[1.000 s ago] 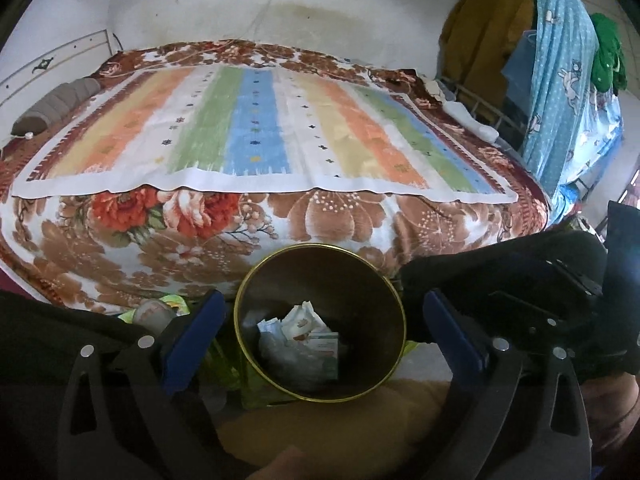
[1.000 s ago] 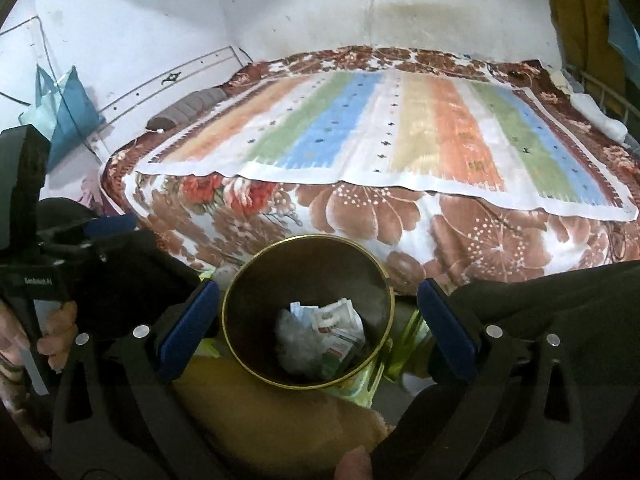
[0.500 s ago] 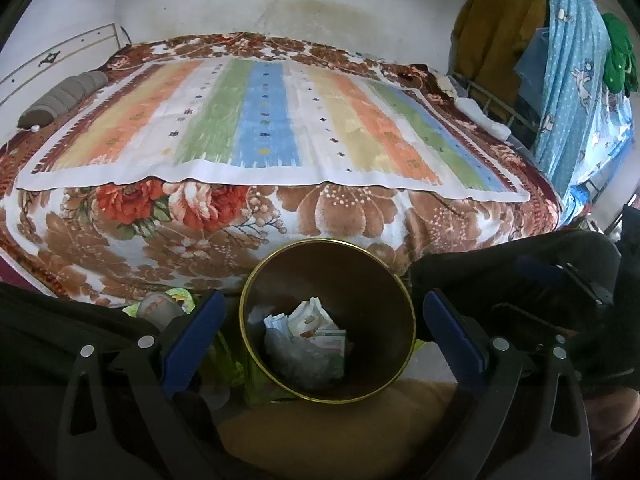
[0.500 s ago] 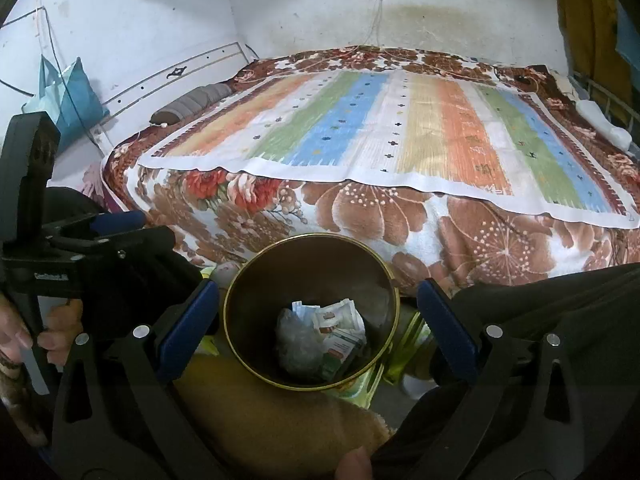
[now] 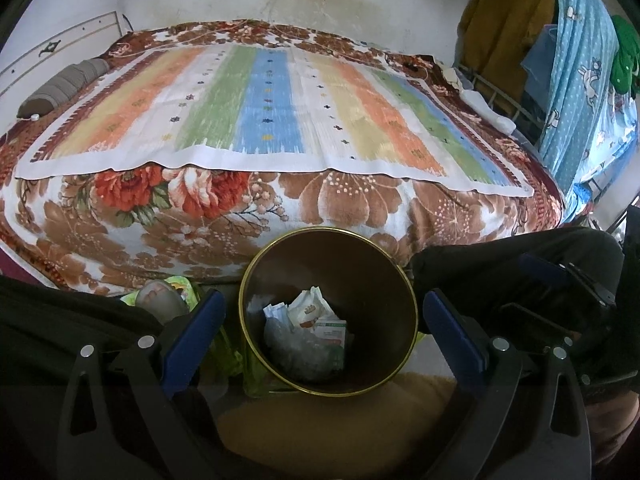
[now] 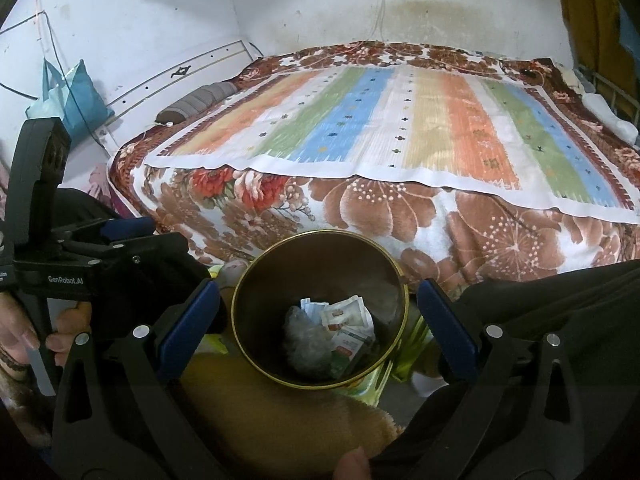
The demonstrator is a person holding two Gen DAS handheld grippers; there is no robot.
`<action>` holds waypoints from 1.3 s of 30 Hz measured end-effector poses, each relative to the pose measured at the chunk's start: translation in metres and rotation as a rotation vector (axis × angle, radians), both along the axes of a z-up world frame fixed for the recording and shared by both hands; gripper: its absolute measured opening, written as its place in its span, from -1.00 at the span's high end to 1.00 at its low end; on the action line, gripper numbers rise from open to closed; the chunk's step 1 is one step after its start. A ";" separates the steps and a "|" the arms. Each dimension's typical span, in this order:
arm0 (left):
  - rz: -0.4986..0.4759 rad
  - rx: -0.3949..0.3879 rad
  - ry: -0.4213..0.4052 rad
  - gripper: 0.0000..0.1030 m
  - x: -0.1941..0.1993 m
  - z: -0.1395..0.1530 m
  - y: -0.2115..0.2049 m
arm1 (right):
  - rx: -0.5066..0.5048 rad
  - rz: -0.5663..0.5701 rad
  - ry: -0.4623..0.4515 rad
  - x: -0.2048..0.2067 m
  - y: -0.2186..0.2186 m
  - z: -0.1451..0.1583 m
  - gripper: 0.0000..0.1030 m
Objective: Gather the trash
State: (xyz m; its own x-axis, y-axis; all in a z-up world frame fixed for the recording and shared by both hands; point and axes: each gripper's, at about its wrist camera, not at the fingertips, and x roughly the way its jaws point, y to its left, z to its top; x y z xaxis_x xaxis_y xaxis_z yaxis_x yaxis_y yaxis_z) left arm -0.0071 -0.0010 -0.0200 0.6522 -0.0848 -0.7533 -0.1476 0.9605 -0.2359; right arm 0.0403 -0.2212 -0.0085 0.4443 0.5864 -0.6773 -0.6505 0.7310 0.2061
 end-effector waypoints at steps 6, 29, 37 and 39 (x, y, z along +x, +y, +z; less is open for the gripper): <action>0.001 -0.001 0.000 -0.89 0.000 0.000 0.000 | -0.002 0.003 0.006 0.000 0.001 -0.001 -0.83; -0.012 -0.029 0.018 -0.89 0.000 -0.005 -0.002 | 0.012 0.007 0.036 0.000 0.002 -0.005 -0.83; -0.016 -0.032 0.019 -0.89 0.000 -0.006 -0.003 | 0.014 0.009 0.040 -0.001 0.003 -0.004 -0.83; -0.015 -0.034 0.019 -0.89 0.001 -0.005 -0.002 | 0.015 0.008 0.041 -0.001 0.003 -0.004 -0.83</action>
State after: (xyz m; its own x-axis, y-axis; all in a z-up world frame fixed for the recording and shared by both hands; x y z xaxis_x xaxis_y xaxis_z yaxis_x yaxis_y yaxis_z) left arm -0.0065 -0.0034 -0.0252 0.6363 -0.1202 -0.7620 -0.1376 0.9543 -0.2654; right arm 0.0396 -0.2186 -0.0129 0.4113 0.6001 -0.6860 -0.6474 0.7222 0.2436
